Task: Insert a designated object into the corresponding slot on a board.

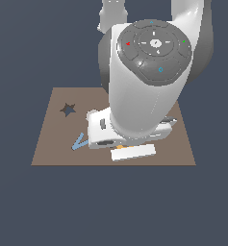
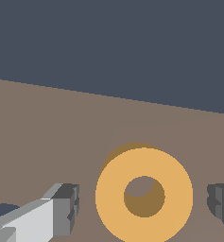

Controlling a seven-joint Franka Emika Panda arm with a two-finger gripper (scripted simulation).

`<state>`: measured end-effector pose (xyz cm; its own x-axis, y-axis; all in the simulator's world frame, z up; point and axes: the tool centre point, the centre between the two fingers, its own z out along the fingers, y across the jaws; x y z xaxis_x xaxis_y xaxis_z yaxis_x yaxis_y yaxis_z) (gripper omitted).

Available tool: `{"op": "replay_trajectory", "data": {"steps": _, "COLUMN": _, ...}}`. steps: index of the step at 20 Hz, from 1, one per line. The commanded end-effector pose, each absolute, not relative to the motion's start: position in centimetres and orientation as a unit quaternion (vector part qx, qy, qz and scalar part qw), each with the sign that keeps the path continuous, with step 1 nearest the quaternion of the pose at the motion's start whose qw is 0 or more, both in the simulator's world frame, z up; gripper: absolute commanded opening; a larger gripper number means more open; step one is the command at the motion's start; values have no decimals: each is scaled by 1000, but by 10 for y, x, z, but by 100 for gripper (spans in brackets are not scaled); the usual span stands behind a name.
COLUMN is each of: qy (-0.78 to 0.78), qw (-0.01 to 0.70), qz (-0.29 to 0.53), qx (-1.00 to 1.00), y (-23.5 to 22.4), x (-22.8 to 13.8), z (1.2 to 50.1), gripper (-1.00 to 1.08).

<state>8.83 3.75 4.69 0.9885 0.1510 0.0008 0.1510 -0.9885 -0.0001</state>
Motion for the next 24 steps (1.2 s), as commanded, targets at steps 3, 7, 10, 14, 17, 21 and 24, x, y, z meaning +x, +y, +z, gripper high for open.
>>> {"op": "replay_trajectory", "data": {"steps": 3, "qy": -76, "qw": 0, "qz": 0, "qx": -997, "y": 37, "x": 88, "z": 33, "gripper": 100}}
{"op": "replay_trajectory", "data": {"steps": 7, "qy": -76, "qw": 0, "qz": 0, "qx": -997, "y": 37, "x": 88, "z": 30, "gripper": -100}}
{"op": "replay_trajectory", "data": {"steps": 10, "qy": -76, "qw": 0, "qz": 0, "qx": -997, "y": 37, "x": 88, "z": 30, "gripper": -100}}
{"op": "replay_trajectory", "data": {"steps": 14, "qy": -76, "qw": 0, "qz": 0, "qx": -997, "y": 37, "x": 88, "z": 30, "gripper": -100}}
{"op": "replay_trajectory", "data": {"steps": 17, "qy": -76, "qw": 0, "qz": 0, "qx": -997, "y": 37, "x": 88, "z": 31, "gripper": -100}}
{"op": "replay_trajectory", "data": {"steps": 21, "qy": -81, "qw": 0, "qz": 0, "qx": -997, "y": 39, "x": 88, "z": 31, "gripper": -100}}
{"op": "replay_trajectory", "data": {"steps": 24, "qy": -96, "qw": 0, "qz": 0, "qx": -995, "y": 45, "x": 86, "z": 31, "gripper": -100}}
